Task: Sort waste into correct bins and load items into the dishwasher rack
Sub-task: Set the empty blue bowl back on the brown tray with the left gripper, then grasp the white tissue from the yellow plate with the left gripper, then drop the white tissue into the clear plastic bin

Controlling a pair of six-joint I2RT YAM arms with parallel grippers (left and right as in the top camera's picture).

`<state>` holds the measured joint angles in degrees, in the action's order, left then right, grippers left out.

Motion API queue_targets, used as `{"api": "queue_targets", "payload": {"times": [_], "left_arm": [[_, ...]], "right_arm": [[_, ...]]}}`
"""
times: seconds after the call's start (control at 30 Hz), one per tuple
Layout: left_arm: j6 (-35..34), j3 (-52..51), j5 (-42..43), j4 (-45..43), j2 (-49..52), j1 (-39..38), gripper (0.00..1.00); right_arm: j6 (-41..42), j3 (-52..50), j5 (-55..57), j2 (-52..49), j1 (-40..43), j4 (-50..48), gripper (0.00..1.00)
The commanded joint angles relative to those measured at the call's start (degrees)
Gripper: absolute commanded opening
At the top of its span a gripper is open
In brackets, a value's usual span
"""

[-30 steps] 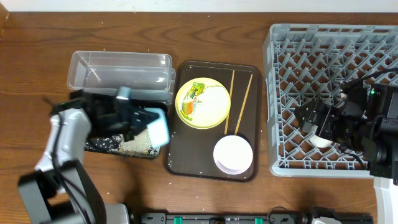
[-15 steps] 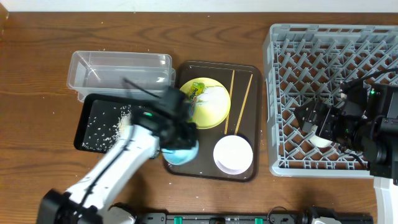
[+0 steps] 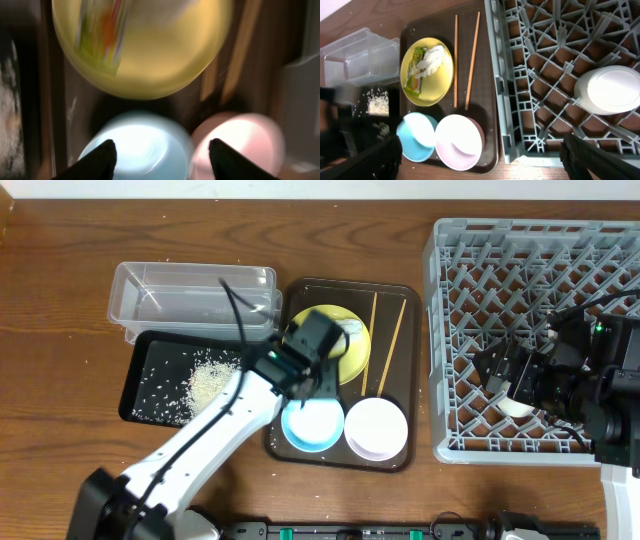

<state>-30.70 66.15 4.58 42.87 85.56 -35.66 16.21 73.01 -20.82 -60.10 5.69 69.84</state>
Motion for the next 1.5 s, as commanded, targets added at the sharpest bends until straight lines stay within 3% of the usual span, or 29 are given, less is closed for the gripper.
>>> {"api": "queue_targets", "payload": {"times": [0.0,0.2,0.53,0.6,0.67,0.73,0.9,0.97,1.1,1.13,1.23,1.37,1.47], "left_arm": [[9.0,3.4,-1.7,-4.0,-1.0,0.6,0.66],[17.6,3.4,-2.5,-13.7,7.9,2.7,0.67],[18.9,3.4,-2.0,-22.8,25.7,4.5,0.66],[18.9,3.4,-2.0,-22.8,27.5,4.3,0.58],[18.9,3.4,-0.9,-22.6,28.4,3.9,0.34],[18.8,3.4,0.6,-22.4,27.9,3.8,0.21],[17.7,3.5,2.9,-21.5,22.2,3.8,0.19],[17.7,3.5,2.9,-21.1,19.2,3.8,0.11],[17.8,3.5,2.7,-19.9,14.4,3.8,0.15],[17.8,3.5,2.7,-19.1,13.4,3.8,0.07],[17.7,3.5,-1.2,-16.3,9.9,4.5,0.06],[17.8,3.5,-7.0,-14.3,3.8,9.5,0.06],[17.8,3.5,-6.4,-14.5,1.1,15.7,0.06]], "right_arm": [[-0.7,0.3,0.0,0.1,-0.1,0.2,0.99],[-0.7,0.3,0.0,0.1,-0.1,0.1,0.99],[-0.6,0.2,0.0,0.1,-0.1,0.0,0.99],[-0.7,0.2,0.0,0.1,-0.1,0.0,0.99],[-0.7,0.2,0.0,0.1,-0.1,0.0,0.99],[-0.7,0.1,0.0,0.1,-0.1,0.0,0.99],[-0.7,-0.1,0.0,0.1,-0.1,0.1,0.99],[-0.7,-0.1,0.0,0.1,-0.1,0.1,0.99],[-0.7,-0.1,0.0,0.1,-0.1,0.2,0.99],[-0.7,-0.1,0.0,0.1,-0.1,0.2,0.99],[-0.7,-0.1,0.0,0.1,-0.1,0.4,0.99],[-0.7,-0.1,0.0,0.1,-0.1,0.5,0.99],[-0.7,-0.1,0.0,0.1,-0.1,0.5,0.99]]}}
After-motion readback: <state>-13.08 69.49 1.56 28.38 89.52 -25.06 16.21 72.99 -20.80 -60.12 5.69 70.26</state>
